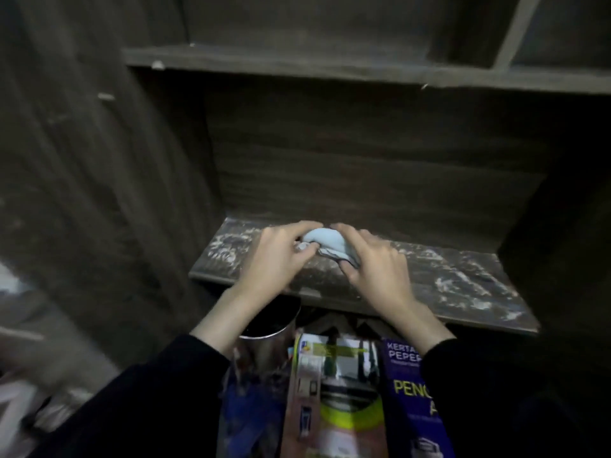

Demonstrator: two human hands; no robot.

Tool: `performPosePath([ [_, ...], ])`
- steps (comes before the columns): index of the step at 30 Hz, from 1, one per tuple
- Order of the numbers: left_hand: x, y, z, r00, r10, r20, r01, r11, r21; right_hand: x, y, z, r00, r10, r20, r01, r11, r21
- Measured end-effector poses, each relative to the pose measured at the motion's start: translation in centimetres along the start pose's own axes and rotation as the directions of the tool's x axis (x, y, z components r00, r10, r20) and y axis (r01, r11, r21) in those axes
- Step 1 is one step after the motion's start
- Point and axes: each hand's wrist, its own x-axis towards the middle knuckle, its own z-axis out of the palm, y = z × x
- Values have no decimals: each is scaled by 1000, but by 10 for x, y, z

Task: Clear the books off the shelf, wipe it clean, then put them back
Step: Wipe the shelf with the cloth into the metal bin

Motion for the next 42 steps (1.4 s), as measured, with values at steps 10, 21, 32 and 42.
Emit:
performPosePath([
  [10,-60,-192,103,300,-942,151,712,115,-692,-11,-21,111,993,107,-50,-100,986,130],
  [21,-60,-233,164,222,-918,328,648,-112,-753,-4,-7,137,987,136,-90,-114,970,214],
  [32,-65,-289,174,299,-923,243,792,98,-603,-9,2,120,991,90,-101,-64,969,238],
  [42,-64,-198,64,430,-862,268,684,118,-720,-8,-12,107,989,112,-93,-84,962,260],
])
